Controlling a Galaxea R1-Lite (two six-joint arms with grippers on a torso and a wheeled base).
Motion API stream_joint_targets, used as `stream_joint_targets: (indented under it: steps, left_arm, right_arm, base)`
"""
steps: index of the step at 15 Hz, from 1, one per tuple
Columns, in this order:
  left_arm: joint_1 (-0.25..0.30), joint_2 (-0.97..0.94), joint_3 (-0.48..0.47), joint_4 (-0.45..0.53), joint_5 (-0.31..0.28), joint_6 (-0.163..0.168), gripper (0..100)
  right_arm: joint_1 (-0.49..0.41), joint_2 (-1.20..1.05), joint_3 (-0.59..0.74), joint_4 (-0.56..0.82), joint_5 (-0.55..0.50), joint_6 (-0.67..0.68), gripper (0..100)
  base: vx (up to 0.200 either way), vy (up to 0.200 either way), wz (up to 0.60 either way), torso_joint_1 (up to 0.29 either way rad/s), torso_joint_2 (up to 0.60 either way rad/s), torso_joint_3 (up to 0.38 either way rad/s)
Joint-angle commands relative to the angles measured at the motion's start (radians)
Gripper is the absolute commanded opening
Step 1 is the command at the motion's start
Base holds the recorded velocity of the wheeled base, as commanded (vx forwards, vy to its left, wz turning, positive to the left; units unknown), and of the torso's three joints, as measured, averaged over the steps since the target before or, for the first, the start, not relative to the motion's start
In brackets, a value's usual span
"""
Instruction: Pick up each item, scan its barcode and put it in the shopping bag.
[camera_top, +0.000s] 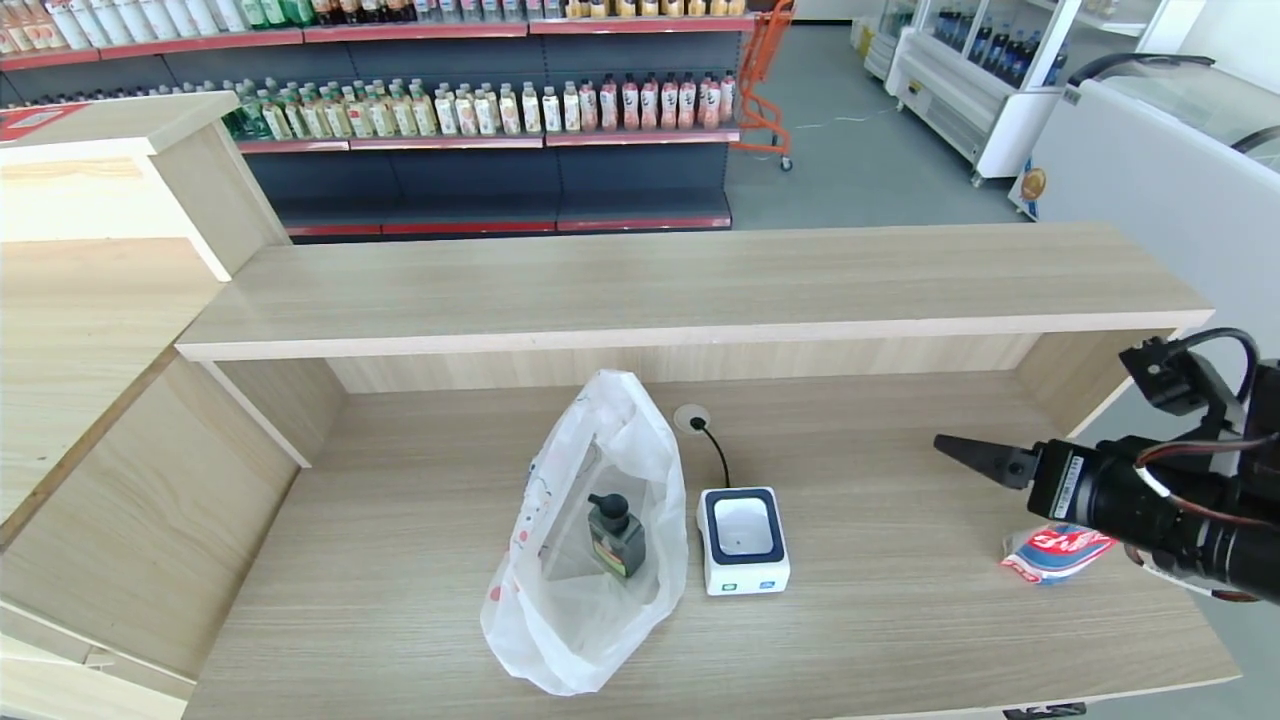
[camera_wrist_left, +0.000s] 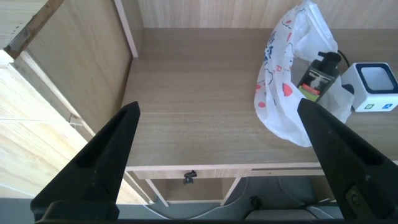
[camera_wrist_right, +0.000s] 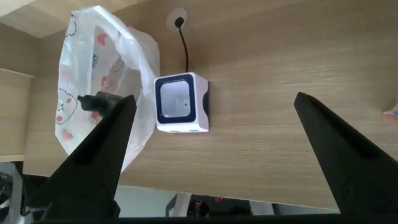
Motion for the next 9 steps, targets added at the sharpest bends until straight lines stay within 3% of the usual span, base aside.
stream_joint_targets:
  steps: [1,5,9]
  left_arm:
    - [0.000,0.000,0.000,0.000,0.000,0.000,100]
    - [0.000,0.000,0.000,0.000,0.000,0.000,100]
    - [0.000,0.000,0.000,-0.002,0.000,-0.003,100]
  right_arm:
    - [-0.017,-0.115,0.006,0.082,-0.002,0.031,100]
    - [-0.051,-0.159,0.004,0.179,-0.004,0.034,100]
    - [-0.069,-0.170,-0.023,0.225,-0.005,0.036,100]
  base:
    - [0.000,0.000,0.00,0.000,0.00,0.000]
    - [0.000,0.000,0.00,0.000,0.00,0.000]
    - [0.000,-0.200,0.00,0.002,0.00,0.001]
